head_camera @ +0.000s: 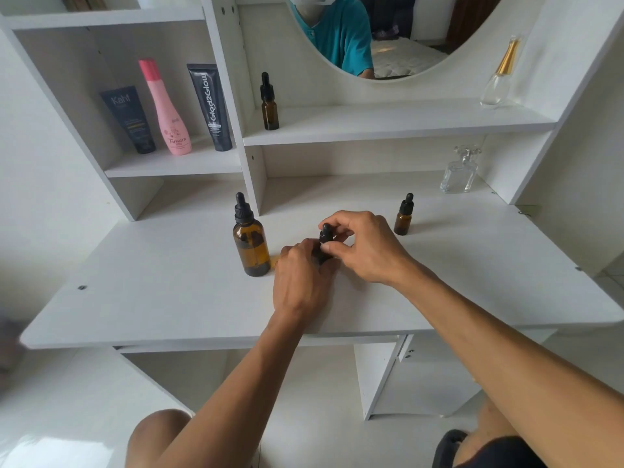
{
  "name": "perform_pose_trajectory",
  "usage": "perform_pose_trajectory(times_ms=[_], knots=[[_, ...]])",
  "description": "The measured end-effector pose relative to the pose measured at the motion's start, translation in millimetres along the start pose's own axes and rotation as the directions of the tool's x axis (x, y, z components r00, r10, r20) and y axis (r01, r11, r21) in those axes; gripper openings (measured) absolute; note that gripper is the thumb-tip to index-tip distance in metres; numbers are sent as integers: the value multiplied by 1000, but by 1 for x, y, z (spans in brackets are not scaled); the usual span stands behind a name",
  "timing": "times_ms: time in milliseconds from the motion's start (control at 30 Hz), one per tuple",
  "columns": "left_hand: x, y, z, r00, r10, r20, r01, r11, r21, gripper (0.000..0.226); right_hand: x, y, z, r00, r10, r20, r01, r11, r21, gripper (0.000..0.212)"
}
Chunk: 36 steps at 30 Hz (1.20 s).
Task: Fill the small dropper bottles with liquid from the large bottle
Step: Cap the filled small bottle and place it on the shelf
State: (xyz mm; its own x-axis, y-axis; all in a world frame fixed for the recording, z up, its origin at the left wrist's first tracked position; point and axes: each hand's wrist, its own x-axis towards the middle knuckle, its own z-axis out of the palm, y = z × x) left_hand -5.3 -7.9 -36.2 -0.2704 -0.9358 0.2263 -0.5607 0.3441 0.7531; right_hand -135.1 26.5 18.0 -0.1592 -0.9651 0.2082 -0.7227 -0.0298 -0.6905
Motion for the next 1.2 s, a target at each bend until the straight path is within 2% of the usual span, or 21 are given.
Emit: perform_pose_trajectory(times_ms=[167,300,433,533,633,733,867,1200], knots=[[-1,4,-5,999,6,47,-12,993,121,54,-2,0,-6,990,-4,-138,14,997,75,23],[7,10,-4,993,40,108,-65,969,238,59,12,-15,-23,961,-38,-274,76,989,127,21],[21,13,-1,986,46,162,-93,951,294,57,41,-40,-44,907,-132,-399,183,979,92,24],[29,13,2,978,47,202,-113,936,333,53,70,-54,-54,875,-152,-460,196,979,49,24],[31,12,7,972,21,236,-114,914,389,59,103,-63,-57,839,-166,-518,210,977,27,21],[32,9,11,966,8,258,-123,893,434,65,134,-69,-55,829,-187,-528,230,973,16,18],[32,9,11,962,-17,274,-113,886,451,67,160,-72,-49,851,-210,-482,236,972,-7,22],[33,7,13,961,-11,278,-122,881,456,67,178,-69,-38,883,-196,-426,195,980,-47,26]])
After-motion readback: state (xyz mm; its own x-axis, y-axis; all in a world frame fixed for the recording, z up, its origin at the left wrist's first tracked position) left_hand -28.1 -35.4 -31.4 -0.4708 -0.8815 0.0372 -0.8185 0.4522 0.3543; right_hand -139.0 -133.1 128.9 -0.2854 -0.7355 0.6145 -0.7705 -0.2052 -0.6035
